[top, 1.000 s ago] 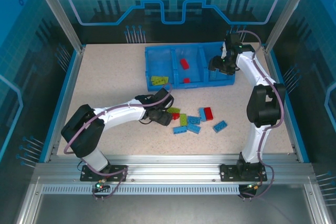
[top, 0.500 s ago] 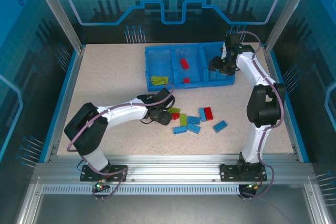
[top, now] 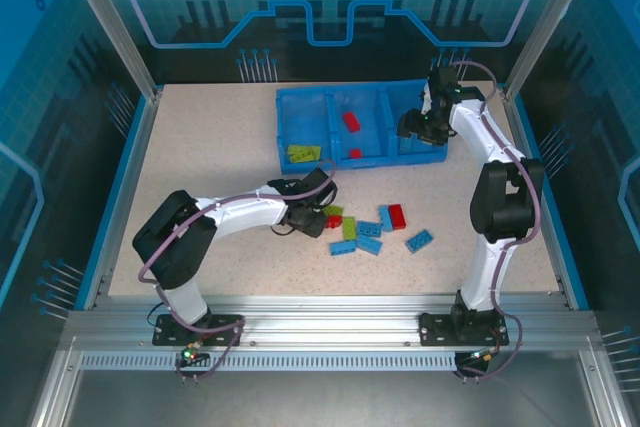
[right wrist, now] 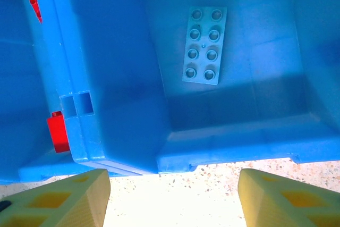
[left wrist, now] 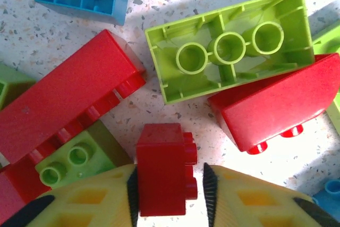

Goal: Sort the legos into containers by color

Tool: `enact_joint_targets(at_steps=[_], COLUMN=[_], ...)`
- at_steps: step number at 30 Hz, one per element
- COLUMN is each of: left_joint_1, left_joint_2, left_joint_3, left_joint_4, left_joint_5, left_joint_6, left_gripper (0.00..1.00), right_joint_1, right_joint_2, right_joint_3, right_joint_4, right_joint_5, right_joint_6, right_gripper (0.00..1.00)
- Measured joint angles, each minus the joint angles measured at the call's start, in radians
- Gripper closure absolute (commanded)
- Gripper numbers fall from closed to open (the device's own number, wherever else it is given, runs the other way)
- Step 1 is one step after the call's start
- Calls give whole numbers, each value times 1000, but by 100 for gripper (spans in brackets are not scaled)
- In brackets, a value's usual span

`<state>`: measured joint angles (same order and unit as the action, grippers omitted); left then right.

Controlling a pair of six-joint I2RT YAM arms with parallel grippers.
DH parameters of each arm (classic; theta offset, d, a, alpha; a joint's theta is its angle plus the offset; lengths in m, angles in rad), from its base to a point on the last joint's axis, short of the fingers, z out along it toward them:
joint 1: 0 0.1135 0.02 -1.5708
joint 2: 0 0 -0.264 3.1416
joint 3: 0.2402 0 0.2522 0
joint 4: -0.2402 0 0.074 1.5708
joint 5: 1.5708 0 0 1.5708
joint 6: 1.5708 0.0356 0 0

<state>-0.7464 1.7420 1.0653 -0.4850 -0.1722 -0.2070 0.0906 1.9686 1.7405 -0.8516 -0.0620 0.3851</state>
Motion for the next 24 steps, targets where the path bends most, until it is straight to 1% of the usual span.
enact_joint_targets(at_steps=[3, 9, 14, 20, 24], left_joint_1=[0, 0, 0, 4, 25], left_joint_2=[0, -17, -97, -128, -76], left_joint_3=[0, 4, 22, 164, 305], left_joint_4=[3, 2, -12, -14, 1], left_joint_5=[0, 0, -25, -41, -26], left_joint_6=[-1, -3, -2, 26, 43], left_gripper=[74, 73, 72, 71, 71], right_joint_1=[-1, -2, 0, 15, 31], right_joint_2=[-2, -12, -47, -112, -172], right_joint_3=[-3, -12, -64, -159, -245], right_joint_4=[0, 9, 33, 74, 109], right_joint_5=[-1, -7, -14, -18, -22], right_joint_6=[0, 0, 0, -4, -11], right_gripper=[34, 34, 34, 34, 34])
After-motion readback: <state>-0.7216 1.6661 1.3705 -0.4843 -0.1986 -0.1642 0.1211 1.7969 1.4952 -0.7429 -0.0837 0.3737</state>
